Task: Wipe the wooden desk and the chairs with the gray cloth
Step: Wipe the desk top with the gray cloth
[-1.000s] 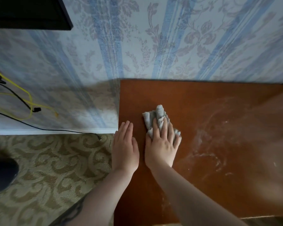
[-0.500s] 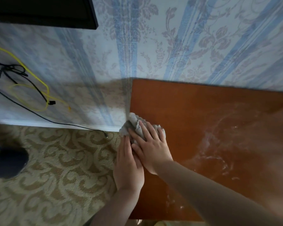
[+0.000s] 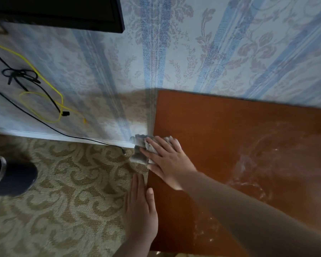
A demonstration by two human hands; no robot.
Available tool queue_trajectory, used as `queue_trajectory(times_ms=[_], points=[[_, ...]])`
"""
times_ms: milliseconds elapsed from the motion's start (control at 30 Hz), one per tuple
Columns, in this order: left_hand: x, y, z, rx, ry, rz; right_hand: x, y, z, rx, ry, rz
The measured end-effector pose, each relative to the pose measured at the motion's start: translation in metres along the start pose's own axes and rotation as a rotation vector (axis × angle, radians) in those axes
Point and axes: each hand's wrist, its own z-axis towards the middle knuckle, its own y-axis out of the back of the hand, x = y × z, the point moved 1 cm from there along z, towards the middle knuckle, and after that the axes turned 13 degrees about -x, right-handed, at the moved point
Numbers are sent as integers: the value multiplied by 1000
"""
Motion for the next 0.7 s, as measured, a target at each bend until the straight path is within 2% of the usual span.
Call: queue_trajectory(times_ms=[33, 67, 167, 233, 267, 333, 400, 433, 467, 533, 600, 633, 700], points=[[0, -1, 0, -3, 6, 16, -11, 3, 5, 29, 45, -21], [-1, -1, 1, -5, 2, 40, -22, 4, 6, 35, 16, -27], [-2, 0, 3, 11, 9, 89, -25, 2, -22, -124, -396, -21], [-3, 2, 4, 34, 31, 95, 4, -8, -43, -176, -524, -10], [-4, 2, 5, 48, 39, 100, 17, -12, -47, -168, -493, 9], [-8, 6, 5, 72, 44, 106, 21, -10, -43, -106, -305, 22], [-11, 8, 6, 83, 48, 107, -1, 1, -31, -6, -122, 53], [-11, 9, 6, 83, 55, 111, -12, 6, -27, 32, -95, 64], [-12, 9, 7, 77, 57, 113, -21, 8, -26, 37, -141, 64], [-13, 11, 6, 62, 55, 101, -22, 6, -36, -32, -391, 33], [-13, 12, 5, 34, 46, 72, 9, 1, -51, -92, -589, 30], [-13, 12, 5, 24, 37, 71, 30, 0, -56, -96, -612, 52], [-10, 9, 6, 25, 4, 99, 57, -2, -61, -70, -536, 115]])
